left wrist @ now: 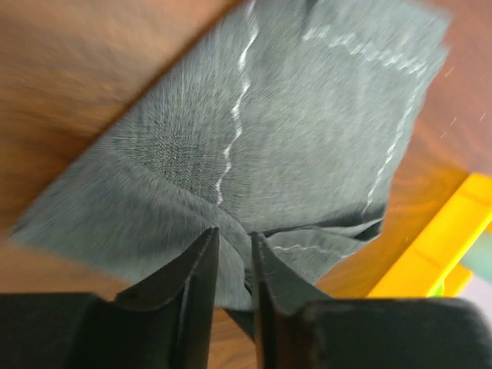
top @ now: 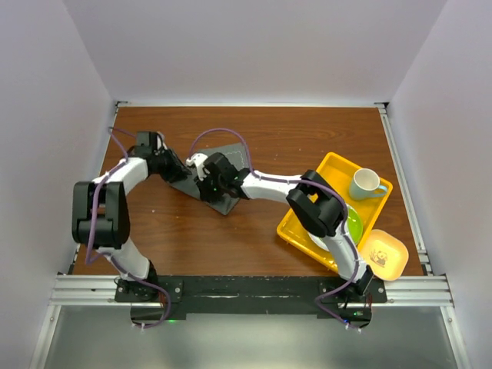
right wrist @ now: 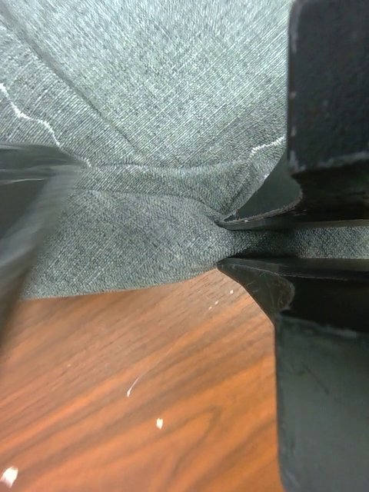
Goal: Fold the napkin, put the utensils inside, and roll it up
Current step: Roll the napkin with the utensil
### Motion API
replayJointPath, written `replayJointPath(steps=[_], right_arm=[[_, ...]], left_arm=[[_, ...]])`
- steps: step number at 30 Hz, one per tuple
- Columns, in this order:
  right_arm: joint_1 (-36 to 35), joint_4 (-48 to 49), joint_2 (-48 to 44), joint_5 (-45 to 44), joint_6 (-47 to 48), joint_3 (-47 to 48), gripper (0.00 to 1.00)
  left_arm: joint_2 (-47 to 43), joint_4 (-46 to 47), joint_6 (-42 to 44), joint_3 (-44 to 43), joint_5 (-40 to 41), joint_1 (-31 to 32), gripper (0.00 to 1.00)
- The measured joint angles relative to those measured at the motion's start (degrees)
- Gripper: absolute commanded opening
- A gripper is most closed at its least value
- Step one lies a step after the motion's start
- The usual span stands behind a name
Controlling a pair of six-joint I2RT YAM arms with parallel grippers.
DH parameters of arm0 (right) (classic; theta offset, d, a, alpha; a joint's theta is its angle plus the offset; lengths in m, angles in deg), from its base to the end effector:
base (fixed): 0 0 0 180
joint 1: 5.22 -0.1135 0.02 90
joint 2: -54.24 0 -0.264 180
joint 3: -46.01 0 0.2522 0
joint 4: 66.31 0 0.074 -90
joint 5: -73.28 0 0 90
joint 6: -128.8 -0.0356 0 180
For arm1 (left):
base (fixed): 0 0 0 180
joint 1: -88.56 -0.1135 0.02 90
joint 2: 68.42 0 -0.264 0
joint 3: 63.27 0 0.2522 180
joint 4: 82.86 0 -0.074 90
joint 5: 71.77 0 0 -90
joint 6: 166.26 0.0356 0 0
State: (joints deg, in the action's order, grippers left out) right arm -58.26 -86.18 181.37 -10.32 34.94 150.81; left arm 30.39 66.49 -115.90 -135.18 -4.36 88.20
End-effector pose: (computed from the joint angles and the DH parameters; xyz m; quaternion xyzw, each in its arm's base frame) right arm 0.2937 0.3969 0.1547 -0.4004 0.8206 0.2376 0.3313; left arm 0.3428 -0.0115 0.1701 -0.2706 0.9035 -0.2692 0.1948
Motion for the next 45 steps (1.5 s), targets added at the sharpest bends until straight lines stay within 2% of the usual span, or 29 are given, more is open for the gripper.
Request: replayJointPath(steps=[1, 2, 3, 7, 10, 14, 16, 24, 33, 36, 39, 40, 42, 43, 45], right_arm=[[0.85, 0.57, 0.0, 2.32, -1.07, -0.37, 0.0], [1.9, 1.68, 0.0, 5.11, -2.56, -1.09, 0.0], [2.97, 2.73, 0.0, 7.74, -4.0, -1.68, 0.0], [6.29, 7.17, 0.31, 17.55, -9.29, -4.31, 0.0], [8.83, 12.68, 1.07, 24.68, -14.88, -6.91, 0.0], [12.13, 21.99, 3.13, 33.9, -25.31, -10.58, 0.0], [13.4, 25.03, 4.81, 38.25, -29.73, -10.73, 0.0], [14.27, 23.82, 6.47, 41.66, -32.81, -8.66, 0.0], [14.32, 19.1, 6.49, 41.75, -32.35, -6.82, 0.0], [14.29, 18.01, 6.49, 41.62, -31.98, -6.4, 0.0], [14.27, 17.4, 6.49, 41.44, -32.0, -6.16, 0.0], [14.27, 17.27, 6.49, 41.38, -32.0, -6.12, 0.0], [14.27, 16.85, 6.49, 41.29, -32.09, -5.99, 0.04], [14.27, 16.48, 6.49, 41.22, -32.04, -5.81, 0.09], [14.27, 15.23, 6.47, 41.09, -31.78, -5.27, 0.16]], left_arm=[[-2.27, -1.27, 0.24, -0.7, 2.01, -0.07, 0.37], [-4.09, -1.97, 0.31, -1.01, 3.28, -0.11, 0.57], [-6.64, -2.6, 0.24, -1.07, 4.9, -0.13, 0.62], [-13.99, -3.28, -1.7, 1.31, 7.08, -0.15, 0.59], [-16.68, -3.21, -3.96, 7.74, 6.47, -0.15, 0.55], [-17.16, -3.39, -6.82, 15.47, 4.74, -0.13, 0.63], [-17.25, -3.23, -8.83, 17.51, 3.76, 0.09, 0.64], [-13.86, 3.63, -14.97, 17.59, 0.83, 2.97, 0.64], [-7.58, 5.75, -23.45, 15.56, 1.95, 4.46, 0.53], [-6.23, 6.43, -25.81, 14.78, 2.8, 4.59, 0.44], [-4.52, 7.56, -27.34, 13.99, 2.8, 4.7, 0.35], [-4.0, 7.8, -27.54, 13.66, 2.78, 4.81, 0.27], [-3.1, 7.78, -27.54, 12.81, 2.6, 4.96, 0.18], [-2.89, 7.67, -27.36, 12.41, 2.45, 4.96, 0.07], [-2.45, 6.69, -27.08, 11.5, 2.16, 5.03, 0.0]])
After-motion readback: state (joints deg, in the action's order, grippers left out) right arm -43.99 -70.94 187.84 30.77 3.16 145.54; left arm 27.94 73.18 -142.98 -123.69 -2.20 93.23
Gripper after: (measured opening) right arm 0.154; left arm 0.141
